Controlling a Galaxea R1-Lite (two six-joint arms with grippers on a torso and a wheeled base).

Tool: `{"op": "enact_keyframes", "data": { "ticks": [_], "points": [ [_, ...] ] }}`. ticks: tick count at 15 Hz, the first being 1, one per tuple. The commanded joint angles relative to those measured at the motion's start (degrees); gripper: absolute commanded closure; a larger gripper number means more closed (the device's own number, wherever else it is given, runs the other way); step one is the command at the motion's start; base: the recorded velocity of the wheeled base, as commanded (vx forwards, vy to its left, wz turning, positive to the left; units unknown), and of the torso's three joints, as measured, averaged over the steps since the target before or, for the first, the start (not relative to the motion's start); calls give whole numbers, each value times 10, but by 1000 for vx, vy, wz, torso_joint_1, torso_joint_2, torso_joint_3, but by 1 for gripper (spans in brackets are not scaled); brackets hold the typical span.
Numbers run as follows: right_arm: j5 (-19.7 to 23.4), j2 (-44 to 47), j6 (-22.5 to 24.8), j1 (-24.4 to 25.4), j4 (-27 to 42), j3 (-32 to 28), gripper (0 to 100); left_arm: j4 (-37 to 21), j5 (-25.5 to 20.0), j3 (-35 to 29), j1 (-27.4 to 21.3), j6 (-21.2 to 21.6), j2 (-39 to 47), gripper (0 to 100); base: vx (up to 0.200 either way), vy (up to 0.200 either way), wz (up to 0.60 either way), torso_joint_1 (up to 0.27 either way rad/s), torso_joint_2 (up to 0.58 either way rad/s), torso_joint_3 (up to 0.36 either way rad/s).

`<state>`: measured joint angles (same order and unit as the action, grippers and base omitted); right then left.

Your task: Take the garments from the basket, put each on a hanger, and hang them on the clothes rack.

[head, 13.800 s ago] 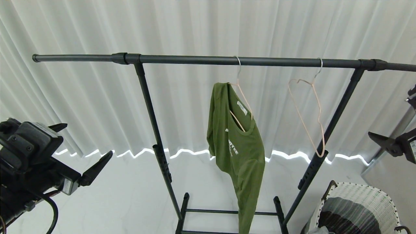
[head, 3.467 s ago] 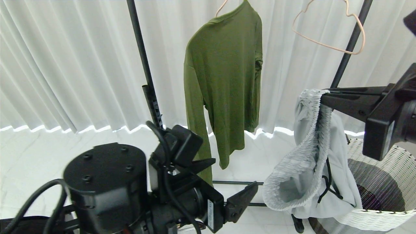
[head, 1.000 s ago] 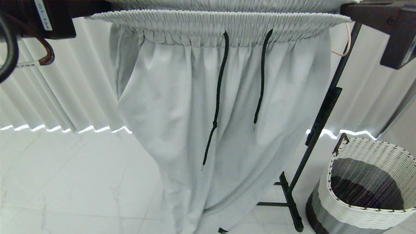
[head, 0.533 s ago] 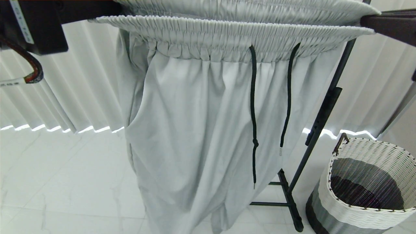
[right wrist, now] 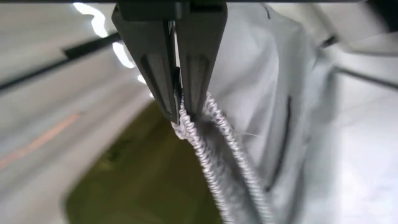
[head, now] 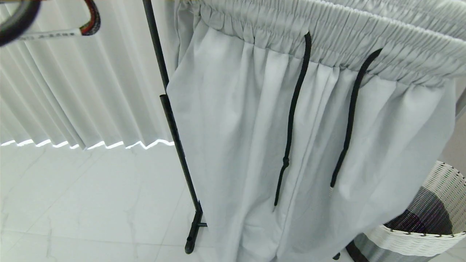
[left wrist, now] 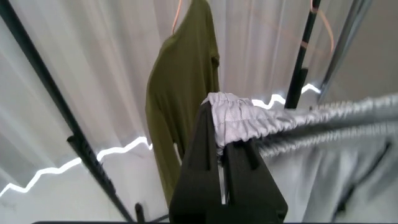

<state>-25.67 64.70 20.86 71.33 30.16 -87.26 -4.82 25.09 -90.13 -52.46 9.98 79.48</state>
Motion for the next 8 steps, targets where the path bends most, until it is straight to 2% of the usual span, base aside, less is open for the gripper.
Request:
{"op": "enact_keyframes", "data": {
  "ticks": [1,2,6,8],
  "points": [
    [1,0,-20,73,12,-2,100,4,0,-6,0,0,30,100,0,0,0,0,0,0],
    [1,3,-28,89,13,-1,100,4,0,-6,0,1,30,100,0,0,0,0,0,0],
    [-1,3,-31,91,13,6,100,4,8,-4,0,0,22,100,0,0,0,0,0,0],
    [-3,0,-32,70,18,7,100,-27,12,-4,0,1,-1,100,0,0,0,0,0,0]
  ]
}}
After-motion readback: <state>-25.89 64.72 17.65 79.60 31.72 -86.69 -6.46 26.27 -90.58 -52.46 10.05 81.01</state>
